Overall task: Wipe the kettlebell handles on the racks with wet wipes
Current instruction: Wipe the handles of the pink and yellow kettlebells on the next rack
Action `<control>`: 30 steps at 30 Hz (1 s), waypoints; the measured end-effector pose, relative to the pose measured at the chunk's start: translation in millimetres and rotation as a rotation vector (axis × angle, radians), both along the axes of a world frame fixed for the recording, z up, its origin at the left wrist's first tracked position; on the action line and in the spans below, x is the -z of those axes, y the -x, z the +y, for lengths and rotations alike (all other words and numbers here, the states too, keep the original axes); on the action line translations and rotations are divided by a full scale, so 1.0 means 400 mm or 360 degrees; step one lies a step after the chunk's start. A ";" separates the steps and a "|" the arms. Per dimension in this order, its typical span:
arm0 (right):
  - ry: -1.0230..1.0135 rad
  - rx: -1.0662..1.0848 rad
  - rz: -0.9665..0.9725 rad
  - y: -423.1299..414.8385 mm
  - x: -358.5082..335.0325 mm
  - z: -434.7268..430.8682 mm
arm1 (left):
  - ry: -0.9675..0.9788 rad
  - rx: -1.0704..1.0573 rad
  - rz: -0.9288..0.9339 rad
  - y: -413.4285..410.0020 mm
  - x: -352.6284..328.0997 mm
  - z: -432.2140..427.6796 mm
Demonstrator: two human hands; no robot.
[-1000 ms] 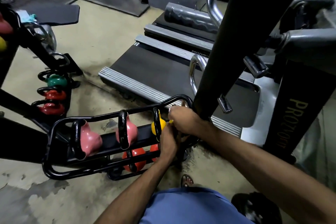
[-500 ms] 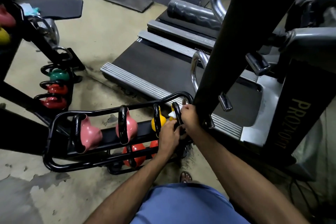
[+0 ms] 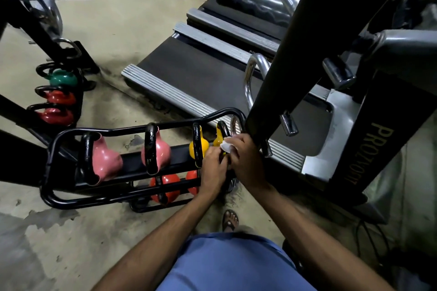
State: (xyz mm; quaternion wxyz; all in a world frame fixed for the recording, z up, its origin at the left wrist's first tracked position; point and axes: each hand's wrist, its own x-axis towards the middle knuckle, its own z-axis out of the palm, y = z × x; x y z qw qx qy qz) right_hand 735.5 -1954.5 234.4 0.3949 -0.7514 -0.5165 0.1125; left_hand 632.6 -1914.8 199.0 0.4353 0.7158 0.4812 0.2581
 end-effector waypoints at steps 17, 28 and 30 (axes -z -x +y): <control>0.0144 -0.0455 -0.0713 -0.023 -0.006 0.127 | 0.0058 0.0013 -0.0147 0.029 0.014 -0.047; 0.0126 -0.0205 -0.0220 -0.013 -0.004 -0.019 | 0.0042 -0.0013 -0.0107 0.015 0.030 -0.051; 0.0142 0.0149 0.0198 0.017 -0.020 -0.009 | 0.0039 0.0042 -0.0067 0.015 0.023 -0.046</control>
